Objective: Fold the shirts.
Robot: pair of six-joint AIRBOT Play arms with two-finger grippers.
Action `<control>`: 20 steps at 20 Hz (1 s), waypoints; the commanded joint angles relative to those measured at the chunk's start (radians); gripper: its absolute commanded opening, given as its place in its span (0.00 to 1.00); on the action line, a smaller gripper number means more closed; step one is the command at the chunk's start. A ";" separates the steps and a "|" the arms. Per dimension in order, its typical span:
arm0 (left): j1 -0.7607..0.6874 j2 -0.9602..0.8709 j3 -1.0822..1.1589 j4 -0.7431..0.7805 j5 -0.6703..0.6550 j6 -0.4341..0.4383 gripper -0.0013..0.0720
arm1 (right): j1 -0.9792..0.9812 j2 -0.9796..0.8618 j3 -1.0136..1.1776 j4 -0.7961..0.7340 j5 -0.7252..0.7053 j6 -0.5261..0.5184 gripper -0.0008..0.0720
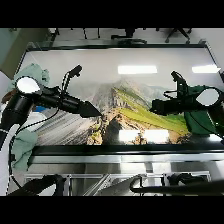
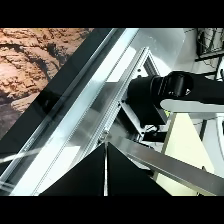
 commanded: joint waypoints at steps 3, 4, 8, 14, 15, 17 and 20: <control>0.000 0.000 0.000 0.000 0.000 0.000 0.03 | 0.001 0.000 0.000 0.000 0.000 0.000 0.04; 0.000 0.000 0.000 0.000 0.000 0.000 0.03 | 0.001 0.000 0.000 0.000 0.000 0.000 0.04; 0.000 0.000 0.000 0.000 0.000 0.000 0.03 | 0.001 0.000 0.000 0.000 0.000 0.000 0.04; 0.000 0.000 0.000 -0.002 0.006 0.000 0.03 | 0.001 0.000 0.000 0.000 0.000 0.000 0.04; 0.000 0.000 0.000 -0.003 0.028 0.000 0.03 | 0.001 0.000 0.000 0.000 0.000 0.000 0.04; 0.000 0.000 0.000 0.001 0.066 0.006 0.03 | 0.001 0.000 0.000 0.000 -0.015 0.000 0.04; 0.044 -0.001 0.002 0.027 0.218 0.032 0.03 | 0.001 -0.005 -0.001 0.000 -0.027 0.000 0.04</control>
